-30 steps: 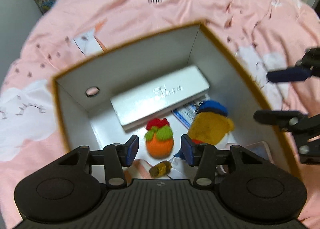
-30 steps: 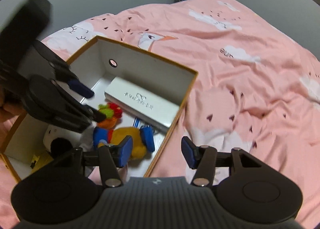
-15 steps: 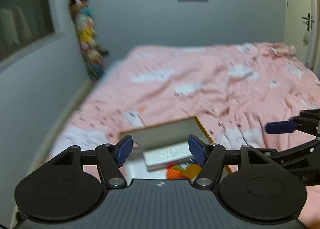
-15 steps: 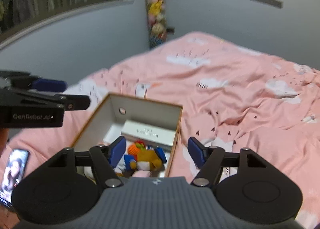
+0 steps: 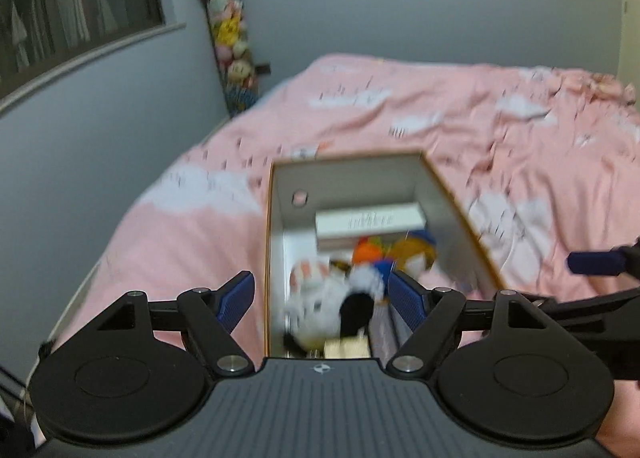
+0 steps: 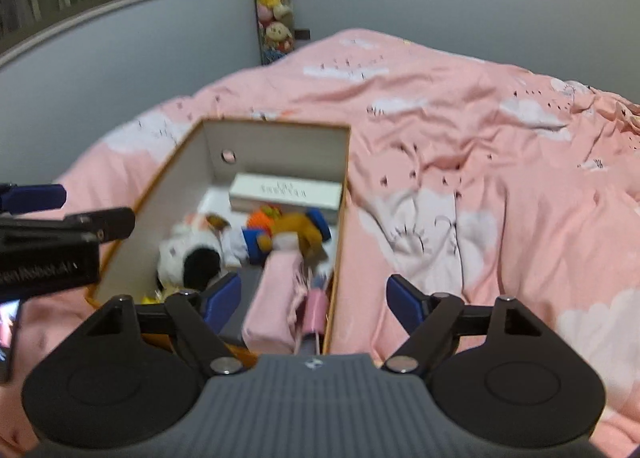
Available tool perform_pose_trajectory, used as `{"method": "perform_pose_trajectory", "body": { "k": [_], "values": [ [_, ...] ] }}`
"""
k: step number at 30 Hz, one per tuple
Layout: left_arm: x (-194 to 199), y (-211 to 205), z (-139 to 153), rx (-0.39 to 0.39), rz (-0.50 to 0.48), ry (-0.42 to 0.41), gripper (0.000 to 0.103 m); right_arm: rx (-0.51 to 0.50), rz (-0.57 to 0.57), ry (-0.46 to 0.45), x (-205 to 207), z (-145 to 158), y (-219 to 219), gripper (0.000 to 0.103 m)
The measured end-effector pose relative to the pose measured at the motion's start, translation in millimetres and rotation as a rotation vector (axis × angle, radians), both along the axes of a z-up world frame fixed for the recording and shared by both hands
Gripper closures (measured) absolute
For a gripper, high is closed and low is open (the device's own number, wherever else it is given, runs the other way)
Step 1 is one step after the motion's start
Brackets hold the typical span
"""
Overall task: Organize objects
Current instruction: 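Release both items and lift both grippers away from the shoebox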
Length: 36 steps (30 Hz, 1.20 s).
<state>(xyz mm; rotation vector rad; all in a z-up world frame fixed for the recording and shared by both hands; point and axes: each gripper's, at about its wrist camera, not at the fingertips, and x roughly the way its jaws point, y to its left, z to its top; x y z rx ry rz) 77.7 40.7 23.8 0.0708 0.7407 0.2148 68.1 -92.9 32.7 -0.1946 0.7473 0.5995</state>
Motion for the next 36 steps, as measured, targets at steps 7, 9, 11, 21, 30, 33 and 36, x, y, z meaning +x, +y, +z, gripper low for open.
{"method": "perform_pose_trajectory", "body": {
  "k": [7,9,11,21,30,33,36],
  "values": [
    [-7,7,-32,-0.055,0.048,0.072,0.014,-0.012,-0.025,0.042,-2,-24,1,0.022],
    [-10,8,-34,-0.065,0.049,0.079,0.014,-0.009,-0.037,0.057,0,-27,1,0.022],
    [-10,8,-35,-0.065,0.044,0.082,0.014,-0.009,-0.041,0.060,0,-28,1,0.022],
    [-10,2,-46,-0.062,0.033,0.104,0.014,-0.004,-0.027,0.071,-3,-34,2,0.022],
    [-11,1,-47,-0.068,0.029,0.110,0.014,-0.002,-0.025,0.097,-1,-37,0,0.021],
    [-11,1,-47,-0.068,0.028,0.108,0.014,-0.003,-0.024,0.100,-1,-38,0,0.021],
    [-11,1,-47,-0.068,0.028,0.107,0.014,-0.005,-0.023,0.104,-1,-38,0,0.020]
  ]
}}
